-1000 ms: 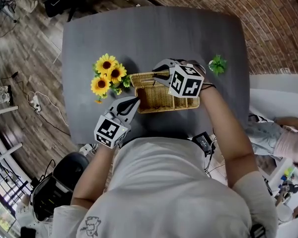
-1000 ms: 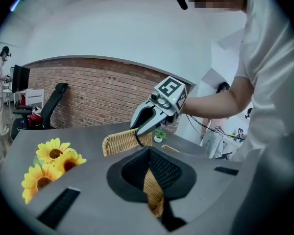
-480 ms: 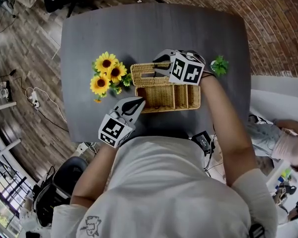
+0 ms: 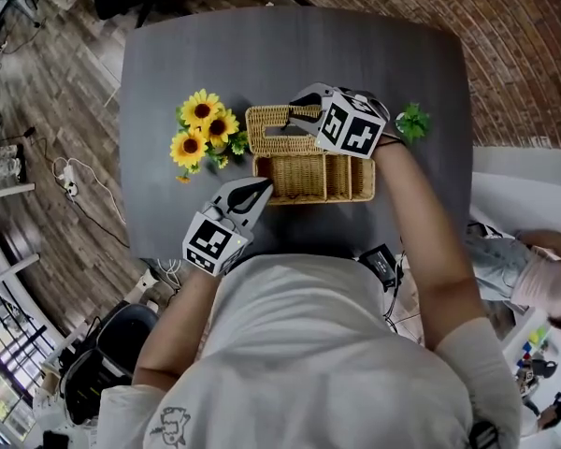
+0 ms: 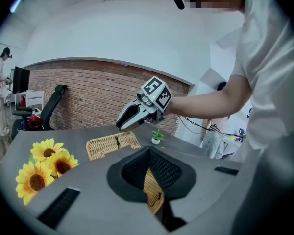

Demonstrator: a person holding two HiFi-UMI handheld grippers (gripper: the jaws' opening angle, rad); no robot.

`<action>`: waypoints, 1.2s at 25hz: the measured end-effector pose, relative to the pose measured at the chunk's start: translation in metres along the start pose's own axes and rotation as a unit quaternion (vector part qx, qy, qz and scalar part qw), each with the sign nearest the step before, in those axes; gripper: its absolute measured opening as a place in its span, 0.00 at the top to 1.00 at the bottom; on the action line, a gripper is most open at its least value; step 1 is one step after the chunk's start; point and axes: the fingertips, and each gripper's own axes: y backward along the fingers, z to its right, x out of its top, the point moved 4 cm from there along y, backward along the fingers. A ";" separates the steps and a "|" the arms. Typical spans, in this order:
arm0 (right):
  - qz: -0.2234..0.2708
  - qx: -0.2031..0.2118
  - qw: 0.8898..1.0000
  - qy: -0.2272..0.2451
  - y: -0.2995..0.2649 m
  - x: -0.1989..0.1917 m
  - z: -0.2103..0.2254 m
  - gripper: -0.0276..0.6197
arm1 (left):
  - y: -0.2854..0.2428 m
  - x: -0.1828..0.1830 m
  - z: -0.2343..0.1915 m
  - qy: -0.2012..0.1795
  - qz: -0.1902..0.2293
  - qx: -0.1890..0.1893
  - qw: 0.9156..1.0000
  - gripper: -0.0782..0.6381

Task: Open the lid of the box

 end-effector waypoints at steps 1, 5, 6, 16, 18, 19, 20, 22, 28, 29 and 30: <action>0.002 -0.008 1.000 0.000 0.005 0.001 0.000 0.82 | 0.001 0.001 0.003 -0.002 0.001 0.005 1.000 0.88; 0.019 -0.030 0.999 -0.006 0.029 0.004 -0.013 0.83 | 0.006 0.007 0.021 0.006 0.021 0.018 1.000 0.88; 0.025 -0.035 0.999 -0.009 0.036 0.004 -0.018 0.84 | 0.007 0.009 0.026 0.009 0.028 0.022 0.999 0.87; 0.081 -0.050 0.995 -0.036 0.098 -0.012 -0.090 0.89 | 0.011 0.033 0.080 -0.015 0.081 0.078 0.994 0.88; 0.101 -0.055 0.992 -0.043 0.111 -0.014 -0.106 0.91 | 0.012 0.036 0.093 -0.020 0.087 0.087 0.992 0.87; 0.114 -0.059 0.991 -0.046 0.118 -0.014 -0.114 0.92 | 0.012 0.037 0.100 -0.022 0.089 0.091 0.992 0.87; 0.128 -0.060 0.989 -0.049 0.125 -0.013 -0.123 0.93 | 0.013 0.037 0.106 -0.023 0.091 0.096 0.991 0.88; 0.153 -0.061 0.985 -0.053 0.139 -0.012 -0.143 0.95 | 0.014 0.038 0.119 -0.024 0.095 0.108 0.989 0.88; 0.211 -0.066 0.974 -0.047 0.177 -0.013 -0.197 0.95 | 0.020 0.051 0.159 -0.029 0.129 0.130 0.983 0.87; 0.221 -0.070 0.972 -0.047 0.182 -0.015 -0.206 0.95 | 0.022 0.051 0.167 -0.030 0.130 0.131 0.982 0.87; 0.230 -0.073 0.969 -0.047 0.187 -0.018 -0.215 0.95 | 0.022 0.051 0.175 -0.031 0.130 0.130 0.982 0.87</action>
